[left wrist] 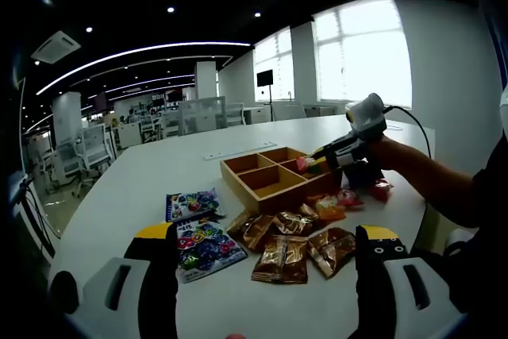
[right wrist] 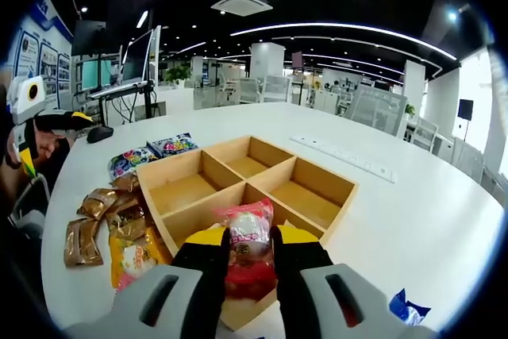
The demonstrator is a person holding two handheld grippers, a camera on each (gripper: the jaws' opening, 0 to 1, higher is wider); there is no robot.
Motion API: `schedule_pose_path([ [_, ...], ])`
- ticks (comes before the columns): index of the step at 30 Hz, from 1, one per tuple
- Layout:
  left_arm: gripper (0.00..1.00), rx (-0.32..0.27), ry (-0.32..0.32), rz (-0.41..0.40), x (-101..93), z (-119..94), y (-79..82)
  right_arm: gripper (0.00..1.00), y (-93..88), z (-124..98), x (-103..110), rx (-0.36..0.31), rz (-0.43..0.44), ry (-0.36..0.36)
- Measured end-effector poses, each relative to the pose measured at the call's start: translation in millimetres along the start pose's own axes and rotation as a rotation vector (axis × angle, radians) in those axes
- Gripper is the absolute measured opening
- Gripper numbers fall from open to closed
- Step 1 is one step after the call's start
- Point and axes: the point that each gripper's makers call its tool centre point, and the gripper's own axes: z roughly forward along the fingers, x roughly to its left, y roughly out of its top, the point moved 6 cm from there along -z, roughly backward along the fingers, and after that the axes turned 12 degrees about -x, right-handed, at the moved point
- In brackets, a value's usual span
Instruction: Pick up the scattered marshmallows, QQ candies, Oreo cookies, and mixed nuts on the table and sort them into separate containers
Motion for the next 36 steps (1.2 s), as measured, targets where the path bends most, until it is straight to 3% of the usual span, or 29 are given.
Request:
schedule_pose_path([
  [18,0.96,-0.003,0.004,-0.003,0.9,-1.4,0.1,0.22,4.9,-1.8,0.0,-0.026,0.029,-0.011],
  [36,0.96,0.006,0.0,0.0,-0.8,0.9,-0.8,0.35,9.8,-4.9,-2.5,-0.063,0.071,-0.035],
])
